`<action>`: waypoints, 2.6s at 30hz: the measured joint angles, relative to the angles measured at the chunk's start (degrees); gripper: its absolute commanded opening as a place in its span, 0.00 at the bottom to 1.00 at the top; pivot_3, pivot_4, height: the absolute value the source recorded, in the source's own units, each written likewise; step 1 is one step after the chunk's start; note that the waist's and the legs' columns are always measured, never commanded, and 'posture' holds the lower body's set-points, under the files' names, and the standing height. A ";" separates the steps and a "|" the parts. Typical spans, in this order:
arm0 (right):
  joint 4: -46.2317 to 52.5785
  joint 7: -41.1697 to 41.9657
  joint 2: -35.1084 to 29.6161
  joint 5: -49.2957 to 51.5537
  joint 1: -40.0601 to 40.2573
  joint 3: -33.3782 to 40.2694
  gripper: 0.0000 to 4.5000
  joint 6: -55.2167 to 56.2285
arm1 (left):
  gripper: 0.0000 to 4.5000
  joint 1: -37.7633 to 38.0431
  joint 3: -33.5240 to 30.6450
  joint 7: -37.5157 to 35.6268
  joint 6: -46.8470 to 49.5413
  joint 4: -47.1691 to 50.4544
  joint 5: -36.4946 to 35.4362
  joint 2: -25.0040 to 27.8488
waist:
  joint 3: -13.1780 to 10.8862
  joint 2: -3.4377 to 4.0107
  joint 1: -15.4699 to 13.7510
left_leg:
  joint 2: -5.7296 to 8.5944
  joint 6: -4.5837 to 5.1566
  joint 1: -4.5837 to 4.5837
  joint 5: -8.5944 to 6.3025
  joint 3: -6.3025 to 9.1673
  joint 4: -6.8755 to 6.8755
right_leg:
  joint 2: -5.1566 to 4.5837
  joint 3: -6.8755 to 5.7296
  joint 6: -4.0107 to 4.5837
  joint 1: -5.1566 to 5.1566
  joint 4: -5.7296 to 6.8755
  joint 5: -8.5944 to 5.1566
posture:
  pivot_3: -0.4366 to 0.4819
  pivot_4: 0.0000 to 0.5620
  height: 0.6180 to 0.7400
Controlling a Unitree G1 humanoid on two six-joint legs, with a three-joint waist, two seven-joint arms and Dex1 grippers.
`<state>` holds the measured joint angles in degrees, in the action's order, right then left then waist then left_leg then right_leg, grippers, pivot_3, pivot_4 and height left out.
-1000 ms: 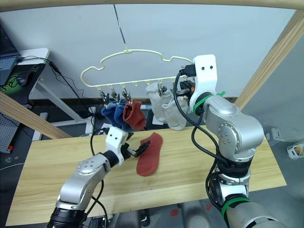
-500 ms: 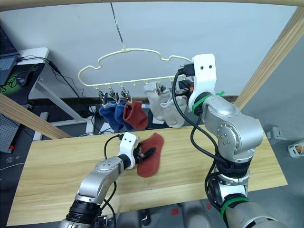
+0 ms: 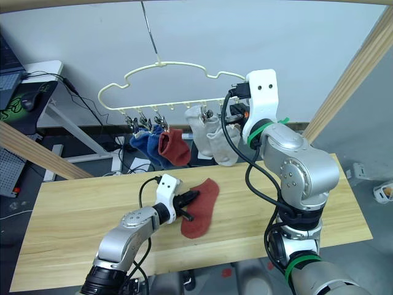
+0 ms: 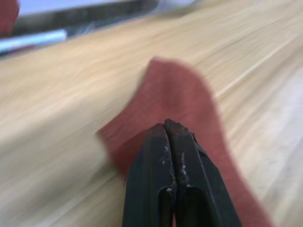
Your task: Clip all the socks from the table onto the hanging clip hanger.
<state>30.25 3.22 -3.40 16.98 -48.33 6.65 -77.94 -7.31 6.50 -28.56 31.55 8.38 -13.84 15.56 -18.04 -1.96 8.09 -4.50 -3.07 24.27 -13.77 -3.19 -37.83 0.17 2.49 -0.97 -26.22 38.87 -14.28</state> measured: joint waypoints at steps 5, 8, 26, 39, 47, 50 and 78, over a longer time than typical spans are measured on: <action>-0.08 0.02 -0.15 -0.01 0.00 -0.07 0.00 0.21 | 0.00 0.00 -0.48 -0.41 -2.69 0.69 -1.09 -1.21 | 0.00 0.00 0.04 | 0.00 0.00 0.00 0.00 -0.01 0.01 | 0.00 0.02 -0.04 -0.01 -0.02 -0.03 | 0.23 0.62 1.00; -0.19 0.02 -0.16 -0.02 0.00 -0.17 0.00 0.52 | 0.04 -0.04 -1.73 1.81 -5.00 0.67 -0.79 -2.43 | -0.01 -0.01 0.06 | 0.00 0.00 0.01 0.00 -0.01 0.02 | 0.00 0.02 -0.07 -0.01 -0.03 -0.04 | 0.24 0.62 1.00; -0.17 0.02 -0.06 -0.01 0.01 -1.11 0.00 0.84 | 0.99 0.66 -0.31 14.12 -0.74 1.12 4.20 -7.79 | -0.30 -0.05 0.21 | -0.01 0.03 0.07 -0.02 0.00 0.12 | 0.03 0.03 -0.10 -0.05 -0.24 -0.06 | 0.24 0.63 1.00; -0.10 0.01 0.20 -0.01 0.05 -1.71 0.00 0.84 | 0.99 -3.72 5.48 16.65 0.67 -5.68 9.35 -10.66 | -0.31 -0.06 0.22 | -0.02 0.01 0.07 -0.01 -0.06 0.80 | 0.03 0.02 0.12 -0.06 -0.81 0.08 | 0.22 0.62 1.00; -0.09 -0.10 0.49 -0.02 0.08 -1.73 0.00 0.98 | 0.75 -2.84 9.18 15.06 2.87 -3.70 11.25 -8.77 | -0.30 -0.05 0.21 | -0.05 0.01 0.07 -0.02 -0.08 0.90 | -0.05 0.03 0.12 -0.06 -0.92 0.08 | 0.22 0.62 1.00; -0.09 -0.38 0.65 -0.03 0.13 -1.72 0.00 0.99 | 0.60 -2.32 10.15 14.22 3.03 -3.26 11.72 -8.18 | -0.30 -0.06 0.21 | -0.02 0.01 0.05 -0.02 -0.08 0.88 | -0.09 0.02 0.11 -0.05 -0.89 0.07 | 0.22 0.61 1.00; -0.72 -0.66 0.39 -0.02 0.22 -1.72 0.00 2.84 | 0.00 0.37 6.09 -1.63 -16.66 0.37 0.89 -7.18 | -0.30 -0.06 0.24 | -0.02 0.01 0.08 -0.02 -0.11 0.87 | -0.08 0.01 0.11 -0.07 -0.89 0.08 | 0.22 0.56 1.00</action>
<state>29.53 2.56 -3.00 16.96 -48.11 4.93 -75.10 -6.94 12.58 -30.20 14.89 8.75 -12.95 8.38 -18.33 -2.02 8.33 -4.51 -3.07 24.35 -13.78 -3.30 -36.96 0.09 2.49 -0.86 -26.29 37.98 -14.20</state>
